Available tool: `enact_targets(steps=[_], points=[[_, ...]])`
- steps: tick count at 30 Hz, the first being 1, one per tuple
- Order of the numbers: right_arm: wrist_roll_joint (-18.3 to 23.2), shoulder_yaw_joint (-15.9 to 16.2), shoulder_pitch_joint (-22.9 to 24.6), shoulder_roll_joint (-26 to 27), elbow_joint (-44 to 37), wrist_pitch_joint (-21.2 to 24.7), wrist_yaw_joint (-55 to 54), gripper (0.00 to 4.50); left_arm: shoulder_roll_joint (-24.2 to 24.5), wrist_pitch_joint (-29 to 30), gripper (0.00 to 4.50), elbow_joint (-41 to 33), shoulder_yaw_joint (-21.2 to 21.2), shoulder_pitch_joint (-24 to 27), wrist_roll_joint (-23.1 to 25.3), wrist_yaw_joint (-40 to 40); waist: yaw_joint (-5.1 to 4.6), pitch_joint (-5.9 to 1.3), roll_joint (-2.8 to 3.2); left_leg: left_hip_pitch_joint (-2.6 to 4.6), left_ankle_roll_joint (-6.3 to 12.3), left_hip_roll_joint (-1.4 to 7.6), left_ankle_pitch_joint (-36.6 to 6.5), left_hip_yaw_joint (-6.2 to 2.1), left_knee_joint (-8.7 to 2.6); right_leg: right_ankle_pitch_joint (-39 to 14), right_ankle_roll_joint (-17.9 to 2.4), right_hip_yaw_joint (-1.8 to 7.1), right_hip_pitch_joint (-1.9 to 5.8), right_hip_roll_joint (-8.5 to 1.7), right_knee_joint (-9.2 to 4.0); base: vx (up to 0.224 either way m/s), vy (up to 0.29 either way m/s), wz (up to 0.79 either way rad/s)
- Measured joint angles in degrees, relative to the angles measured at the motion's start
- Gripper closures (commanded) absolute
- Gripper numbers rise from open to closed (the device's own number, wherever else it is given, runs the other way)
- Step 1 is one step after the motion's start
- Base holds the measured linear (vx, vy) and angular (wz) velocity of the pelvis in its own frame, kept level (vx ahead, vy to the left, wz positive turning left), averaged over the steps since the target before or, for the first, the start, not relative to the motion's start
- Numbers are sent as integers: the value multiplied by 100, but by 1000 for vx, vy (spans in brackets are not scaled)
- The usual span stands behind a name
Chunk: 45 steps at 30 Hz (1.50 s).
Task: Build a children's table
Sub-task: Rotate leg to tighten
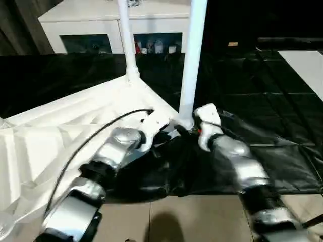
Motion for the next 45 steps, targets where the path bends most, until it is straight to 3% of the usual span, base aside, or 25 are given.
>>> enact_targets(steps=[8, 11, 13, 21, 22, 26, 28, 31, 32, 45], points=[[97, 564, 466, -1222, -718, -375, 2018, 94, 1034, -145, 450, -1206, -342, 722, -328, -1840, 144, 3, 1, -2, 0, 6, -2, -2, 0, -11, 4, -6, -2, 1, 4, 0, 0, 0], [184, 649, 464, -1378, -907, -469, 2511, 94, 1295, -109, 450, -1567, -543, 811, -375, -2349, 277, 4, -1, -3, -1, 6, -2, 1, 1, -10, 1, -4, 5, 0, 6, 0, 0, 0], [229, 774, 464, -1347, -954, -529, 2658, 94, 1354, -62, 450, -1655, -621, 811, -368, -2537, 305, 7, -2, -4, -1, 5, -2, 5, 1, -8, -2, 1, 6, -1, 9, 0, 0, 0], [271, 802, 464, -1331, -981, -590, 2937, 94, 1322, -72, 450, -1670, -665, 790, -319, -2602, 310, 9, -7, -5, 0, 5, -2, 12, 3, -8, -2, 8, 17, -2, 10, 0, 0, 0], [276, 807, 464, -1339, -981, -593, 2958, 121, 1326, -71, 450, -1675, -670, 789, -319, -2607, 311, 9, -7, -5, 1, 5, -1, 12, 2, -8, -2, 7, 16, -2, 10, 0, 0, 0], [275, 811, 433, -1413, -973, -646, 2993, 134, 1326, -70, 450, -1692, -680, 789, -317, -2619, 317, 8, -8, -7, 1, 5, -1, 12, 3, -9, -1, 7, 16, -2, 9, 0, 0, 0], [273, 811, 431, -1411, -961, -696, 3018, 170, 1326, -70, 450, -1692, -679, 789, -310, -2620, 317, 8, -9, -7, 1, 5, -1, 12, 3, -9, -1, 7, 16, -2, 8, 0, 0, 0], [274, 807, 399, -1388, -908, -702, 3026, 173, 1326, -70, 450, -1692, -677, 789, -304, -2615, 315, 8, -9, -7, 1, 5, -1, 12, 3, -9, -1, 6, 16, -2, 9, 0, 0, 0], [277, 805, 389, -1376, -890, -702, 3028, 194, 1327, -70, 450, -1692, -677, 789, -301, -2614, 314, 8, -9, -7, 1, 5, -1, 12, 3, -8, -1, 6, 16, -2, 9, 0, 0, 0], [199, 763, 388, -1138, -701, -762, 2687, 197, 1249, -56, 450, -1631, -627, 789, -250, -2409, 282, 3, -18, 7, 1, 5, -1, 12, 3, -7, -3, 7, 22, -2, 16, 0, 0, 0]])
